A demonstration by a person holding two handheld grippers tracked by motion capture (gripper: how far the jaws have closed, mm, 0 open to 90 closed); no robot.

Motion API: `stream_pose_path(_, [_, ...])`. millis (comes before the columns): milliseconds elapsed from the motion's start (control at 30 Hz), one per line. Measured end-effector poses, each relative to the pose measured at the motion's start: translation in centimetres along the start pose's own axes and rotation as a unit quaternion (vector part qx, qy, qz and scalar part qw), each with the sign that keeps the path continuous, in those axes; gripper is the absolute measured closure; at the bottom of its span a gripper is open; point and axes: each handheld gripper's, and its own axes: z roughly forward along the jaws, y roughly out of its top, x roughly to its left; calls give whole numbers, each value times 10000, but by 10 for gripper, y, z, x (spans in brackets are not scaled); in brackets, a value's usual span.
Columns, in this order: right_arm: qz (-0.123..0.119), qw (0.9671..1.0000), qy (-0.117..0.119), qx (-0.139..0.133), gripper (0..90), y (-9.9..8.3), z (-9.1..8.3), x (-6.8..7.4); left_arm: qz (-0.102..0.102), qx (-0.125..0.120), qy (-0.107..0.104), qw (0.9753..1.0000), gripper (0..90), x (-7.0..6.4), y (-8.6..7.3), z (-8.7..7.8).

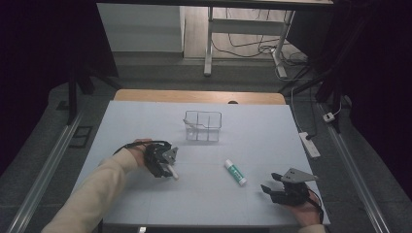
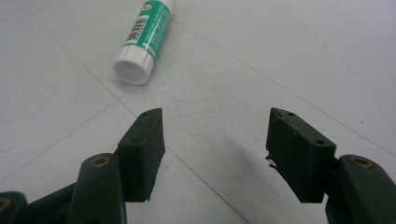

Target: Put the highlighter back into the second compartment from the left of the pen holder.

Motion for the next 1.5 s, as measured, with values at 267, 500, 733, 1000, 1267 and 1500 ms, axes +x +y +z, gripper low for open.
stream_pose_path(267, [6, 10000, 10, -3, 362, 0, 0, 0, 108, 21, -132, 9999, 490, 2, 1, 3])
stream_pose_path(500, [4, 10000, 10, -10, 362, 0, -1, 0, 149, -34, -546, 9984, 700, 4, -1, 4])
stream_pose_path(733, [4, 10000, 46, -26, 362, 1, -1, 1, 37, -14, -601, 9982, 790, 3, -1, 3])
stream_pose_path(1000, [26, 10000, 33, -80, 363, 1, -3, -1, -483, 30, -638, 9968, 793, 4, 1, -1])
stream_pose_path(1267, [54, 9999, 16, -139, 363, 1, -5, -2, -1114, -484, -624, 9906, 793, 3, -4, -24])
stream_pose_path(1500, [73, 9998, -4, -169, 364, 2, -5, -4, -1441, -550, -460, 9870, 793, -1, -1, -37])
